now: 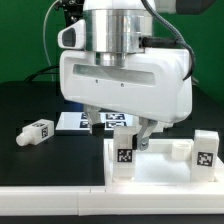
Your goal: Assemble square table
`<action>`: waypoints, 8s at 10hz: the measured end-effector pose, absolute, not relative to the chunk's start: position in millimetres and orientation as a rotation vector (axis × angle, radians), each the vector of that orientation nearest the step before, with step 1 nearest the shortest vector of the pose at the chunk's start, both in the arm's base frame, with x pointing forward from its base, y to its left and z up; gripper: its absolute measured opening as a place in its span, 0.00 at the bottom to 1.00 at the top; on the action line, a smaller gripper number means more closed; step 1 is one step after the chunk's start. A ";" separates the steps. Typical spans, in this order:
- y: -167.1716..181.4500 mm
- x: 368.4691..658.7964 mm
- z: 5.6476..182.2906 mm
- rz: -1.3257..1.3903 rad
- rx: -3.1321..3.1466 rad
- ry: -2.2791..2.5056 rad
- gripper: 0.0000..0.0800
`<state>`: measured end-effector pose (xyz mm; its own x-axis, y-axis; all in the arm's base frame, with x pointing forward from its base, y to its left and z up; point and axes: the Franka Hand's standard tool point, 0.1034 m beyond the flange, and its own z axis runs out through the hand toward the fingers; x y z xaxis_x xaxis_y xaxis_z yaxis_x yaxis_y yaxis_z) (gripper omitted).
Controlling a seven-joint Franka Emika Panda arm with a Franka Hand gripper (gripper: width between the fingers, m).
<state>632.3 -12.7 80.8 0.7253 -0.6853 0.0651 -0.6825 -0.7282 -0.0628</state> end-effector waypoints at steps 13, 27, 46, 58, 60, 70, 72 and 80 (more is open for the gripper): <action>-1.8 635.3 83.6 -0.164 -2.773 1.437 0.36; 9.1 636.1 81.9 -0.163 -3.001 0.801 0.81; -9.5 634.5 77.1 -0.050 -2.116 2.172 0.49; -10.5 652.3 95.2 -0.130 -3.062 0.507 0.66; -10.5 652.0 94.5 -0.124 -3.017 0.703 0.28; -6.5 662.8 110.0 -0.118 -3.148 0.138 0.02; -11.4 651.5 106.7 0.029 -3.128 0.180 0.46; -2.7 641.9 75.3 0.047 -3.127 0.426 0.81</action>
Offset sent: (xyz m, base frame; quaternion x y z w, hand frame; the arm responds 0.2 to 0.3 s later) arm 0.0093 0.0345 0.0106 0.0172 -0.0105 -0.3570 0.9339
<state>641.9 -2.7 75.3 0.9631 -0.2679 -0.0277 -0.2675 -0.9634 0.0184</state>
